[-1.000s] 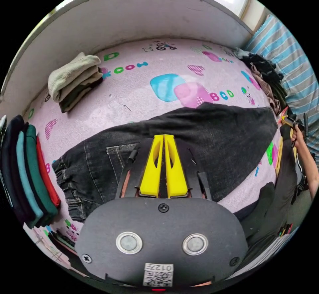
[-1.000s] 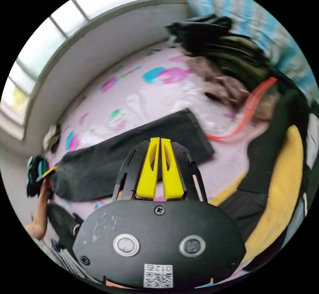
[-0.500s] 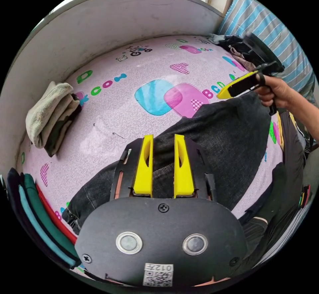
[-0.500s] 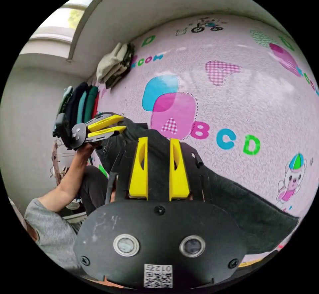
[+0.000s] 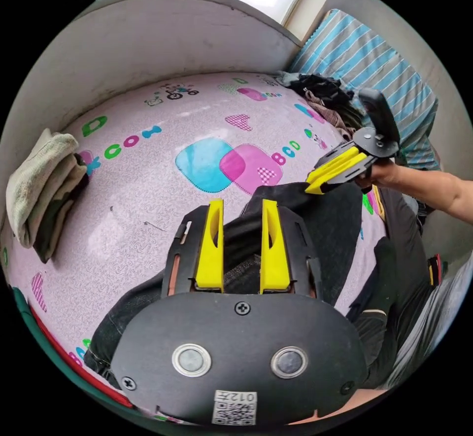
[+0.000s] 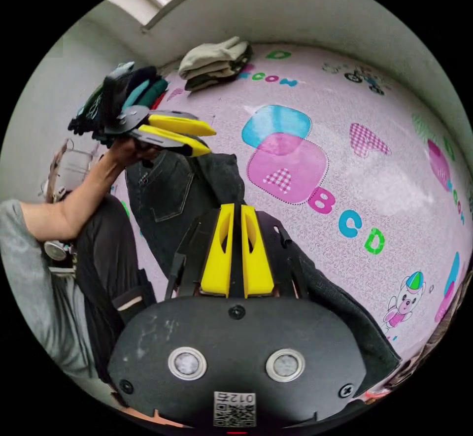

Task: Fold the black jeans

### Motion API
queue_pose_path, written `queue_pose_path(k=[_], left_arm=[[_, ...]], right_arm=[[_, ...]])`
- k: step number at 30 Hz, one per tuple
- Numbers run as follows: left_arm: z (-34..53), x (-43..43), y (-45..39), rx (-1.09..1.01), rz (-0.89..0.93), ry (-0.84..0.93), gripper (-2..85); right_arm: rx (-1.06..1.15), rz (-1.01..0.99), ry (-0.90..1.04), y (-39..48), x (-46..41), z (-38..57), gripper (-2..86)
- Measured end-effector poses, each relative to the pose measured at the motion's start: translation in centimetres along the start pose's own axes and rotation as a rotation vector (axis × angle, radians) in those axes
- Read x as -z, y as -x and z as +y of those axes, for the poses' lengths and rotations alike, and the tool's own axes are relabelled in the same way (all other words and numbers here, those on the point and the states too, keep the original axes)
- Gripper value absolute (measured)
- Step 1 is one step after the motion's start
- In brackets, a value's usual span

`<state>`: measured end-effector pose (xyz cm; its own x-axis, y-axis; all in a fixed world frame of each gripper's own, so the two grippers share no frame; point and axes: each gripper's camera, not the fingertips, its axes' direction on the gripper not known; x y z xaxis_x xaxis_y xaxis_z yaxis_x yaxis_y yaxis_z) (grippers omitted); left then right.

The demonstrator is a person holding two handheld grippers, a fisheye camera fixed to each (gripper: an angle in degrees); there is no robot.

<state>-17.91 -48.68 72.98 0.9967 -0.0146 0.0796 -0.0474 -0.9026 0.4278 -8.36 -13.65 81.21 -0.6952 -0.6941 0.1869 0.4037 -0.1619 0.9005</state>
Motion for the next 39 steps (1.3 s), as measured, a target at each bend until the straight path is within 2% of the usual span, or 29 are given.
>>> queue_pose_path(k=[6, 10, 17, 22, 28, 32, 39], left_arm=[[0.9, -1.3, -1.9, -0.127, 0.042, 0.165, 4.7], [2.4, 0.4, -2.7, -0.174, 0.012, 0.15, 1.5], [4.4, 4.3, -3.7, -0.276, -0.031, 0.052, 0.2], [5.7, 7.3, -3.5, -0.288, -0.04, -0.085, 0.1], [6.1, 8.5, -4.1, -0.313, -0.109, -0.126, 0.0], [6.0, 9.1, -4.0, -0.3, -0.133, -0.152, 0.0], [5.4, 9.9, -3.0, -0.274, -0.131, -0.178, 0.1]], right_arm=[[-0.057, 0.026, -0.028, 0.7, -5.7, 4.3, 3.4], [-0.138, -0.03, -0.078, -0.9, -6.7, 4.2, 6.3], [-0.194, -0.177, -0.058, -4.1, -9.9, 2.3, 8.4], [-0.142, -0.172, -0.075, -4.7, -11.8, 1.9, 9.7], [-0.173, -0.198, -0.09, -7.5, -13.7, 1.5, 10.0], [-0.183, -0.32, 0.021, -10.2, -16.7, 0.5, 11.0], [-0.098, -0.39, 0.061, -12.4, -20.1, -0.9, 8.2]])
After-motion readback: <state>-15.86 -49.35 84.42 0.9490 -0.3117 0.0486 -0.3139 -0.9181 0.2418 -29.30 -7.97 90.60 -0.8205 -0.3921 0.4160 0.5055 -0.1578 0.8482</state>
